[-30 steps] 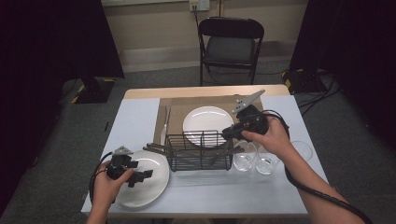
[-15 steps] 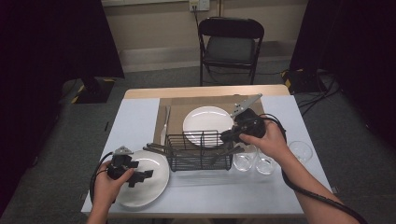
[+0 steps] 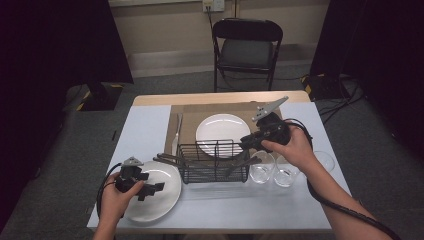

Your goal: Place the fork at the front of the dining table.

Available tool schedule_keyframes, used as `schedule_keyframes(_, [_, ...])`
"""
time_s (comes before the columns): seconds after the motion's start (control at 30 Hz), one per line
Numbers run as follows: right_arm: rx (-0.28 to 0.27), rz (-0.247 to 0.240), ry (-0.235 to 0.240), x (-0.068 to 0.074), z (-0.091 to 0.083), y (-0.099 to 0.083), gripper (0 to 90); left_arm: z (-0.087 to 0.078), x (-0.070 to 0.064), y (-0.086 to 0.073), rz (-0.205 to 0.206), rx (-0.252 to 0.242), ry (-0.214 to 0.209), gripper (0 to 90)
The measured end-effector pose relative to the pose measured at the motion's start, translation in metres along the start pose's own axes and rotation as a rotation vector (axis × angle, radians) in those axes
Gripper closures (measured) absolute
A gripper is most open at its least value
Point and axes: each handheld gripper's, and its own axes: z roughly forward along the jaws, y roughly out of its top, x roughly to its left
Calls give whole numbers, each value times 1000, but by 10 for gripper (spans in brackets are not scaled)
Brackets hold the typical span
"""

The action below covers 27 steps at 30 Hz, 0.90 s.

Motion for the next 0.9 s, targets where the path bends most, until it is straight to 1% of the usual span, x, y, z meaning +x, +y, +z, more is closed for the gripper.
schedule_keyframes(0.07, [7,0,-6,0,-1,-3,701,0,0,0,0,0,1,191])
schedule_keyframes(0.1, [8,0,-9,0,-2,-4,676,-1,0,0,2,3,2,191])
schedule_keyframes(0.17, [16,10,-17,0,-4,-6,663,0,0,0,0,-1,5,191])
schedule_keyframes(0.23, [12,6,-24,-1,-6,-9,669,0,0,1,1,-2,4,191])
schedule_keyframes(0.3, [4,9,-22,-2,-7,-10,668,0,0,1,5,2,0,191])
schedule_keyframes(0.4, [2,11,-30,-3,-6,-9,668,0,-1,1,8,9,0,191])
schedule_keyframes(0.47, [0,15,-31,-4,-4,-8,699,0,-1,1,5,5,1,191])
schedule_keyframes(0.53, [-7,18,-29,-6,-2,-7,712,0,0,1,4,4,1,191])
schedule_keyframes(0.57, [-7,15,-30,-6,-1,-7,741,0,0,0,3,6,2,191])
schedule_keyframes(0.63, [-11,22,-27,-8,1,-6,756,0,0,0,-3,5,3,191])
schedule_keyframes(0.77, [-15,15,-33,-10,3,-4,825,-1,2,-1,-1,8,5,191])
schedule_keyframes(0.83, [-15,15,-19,-10,4,-3,842,-1,3,-1,-4,7,3,191])
schedule_keyframes(0.9, [-5,7,-19,-9,6,-2,855,-2,4,-1,-1,8,5,191])
